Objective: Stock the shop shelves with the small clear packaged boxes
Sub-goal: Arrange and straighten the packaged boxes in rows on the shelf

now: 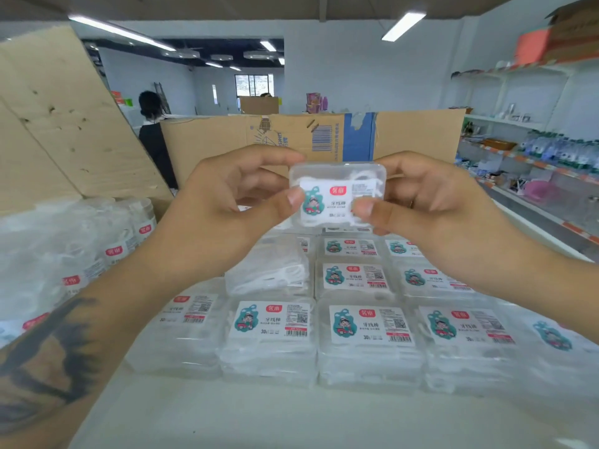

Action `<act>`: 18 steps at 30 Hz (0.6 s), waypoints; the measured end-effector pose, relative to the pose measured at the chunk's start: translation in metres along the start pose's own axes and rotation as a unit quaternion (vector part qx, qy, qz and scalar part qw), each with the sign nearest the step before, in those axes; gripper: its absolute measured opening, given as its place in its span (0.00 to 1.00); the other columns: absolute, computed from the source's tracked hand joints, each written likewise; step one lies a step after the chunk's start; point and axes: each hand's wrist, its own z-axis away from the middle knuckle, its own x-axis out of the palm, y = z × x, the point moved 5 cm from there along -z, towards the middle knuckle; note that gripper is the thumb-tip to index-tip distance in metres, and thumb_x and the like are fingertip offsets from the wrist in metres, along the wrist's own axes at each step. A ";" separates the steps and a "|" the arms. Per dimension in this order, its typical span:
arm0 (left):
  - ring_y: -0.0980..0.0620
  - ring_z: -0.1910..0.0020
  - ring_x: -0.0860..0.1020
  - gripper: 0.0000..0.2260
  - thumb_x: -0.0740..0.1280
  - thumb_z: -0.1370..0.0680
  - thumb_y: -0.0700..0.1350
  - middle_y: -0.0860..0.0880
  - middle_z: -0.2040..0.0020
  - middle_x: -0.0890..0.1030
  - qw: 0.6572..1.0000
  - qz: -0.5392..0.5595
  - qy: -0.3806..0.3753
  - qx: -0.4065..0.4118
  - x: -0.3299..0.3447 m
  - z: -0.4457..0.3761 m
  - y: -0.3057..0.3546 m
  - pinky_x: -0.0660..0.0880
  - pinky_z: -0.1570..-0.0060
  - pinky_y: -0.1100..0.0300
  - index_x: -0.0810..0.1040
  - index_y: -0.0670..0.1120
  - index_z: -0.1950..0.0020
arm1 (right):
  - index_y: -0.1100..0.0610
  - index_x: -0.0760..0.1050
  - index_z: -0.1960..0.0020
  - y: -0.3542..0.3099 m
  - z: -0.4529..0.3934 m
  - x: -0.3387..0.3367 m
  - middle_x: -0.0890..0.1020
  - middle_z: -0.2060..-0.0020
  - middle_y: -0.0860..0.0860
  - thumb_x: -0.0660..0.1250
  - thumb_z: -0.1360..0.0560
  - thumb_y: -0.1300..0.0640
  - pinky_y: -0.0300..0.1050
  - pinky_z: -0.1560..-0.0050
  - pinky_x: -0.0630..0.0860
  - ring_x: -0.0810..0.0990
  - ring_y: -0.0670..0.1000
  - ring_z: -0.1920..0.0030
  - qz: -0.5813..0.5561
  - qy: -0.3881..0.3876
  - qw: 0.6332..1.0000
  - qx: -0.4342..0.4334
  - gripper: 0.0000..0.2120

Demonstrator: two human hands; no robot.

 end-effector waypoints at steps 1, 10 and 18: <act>0.57 0.51 0.84 0.20 0.74 0.25 0.51 0.54 0.53 0.87 1.000 -0.005 -0.002 0.003 -0.001 0.001 -0.001 0.77 0.45 0.61 0.79 0.54 0.34 | 0.55 0.80 0.44 0.001 -0.001 -0.001 0.87 0.55 0.56 0.76 0.31 0.51 0.53 0.53 0.79 0.84 0.54 0.57 -0.014 0.006 1.000 0.012 0.17; 0.61 0.40 0.80 0.30 0.79 0.31 0.55 0.60 0.45 0.85 0.992 -0.118 -0.002 0.042 0.004 0.006 0.002 0.73 0.33 0.57 0.75 0.59 0.30 | 0.53 0.73 0.35 0.006 -0.001 -0.004 0.86 0.50 0.57 0.77 0.32 0.49 0.52 0.55 0.80 0.84 0.54 0.57 -0.013 -0.002 1.000 0.009 0.28; 0.68 0.40 0.78 0.28 0.76 0.32 0.63 0.64 0.47 0.84 0.987 -0.146 -0.066 -0.017 0.013 0.008 -0.004 0.72 0.34 0.60 0.77 0.61 0.32 | 0.47 0.75 0.35 -0.003 0.004 0.000 0.78 0.42 0.43 0.74 0.28 0.43 0.35 0.44 0.73 0.77 0.44 0.43 0.371 -0.035 0.910 -0.181 0.23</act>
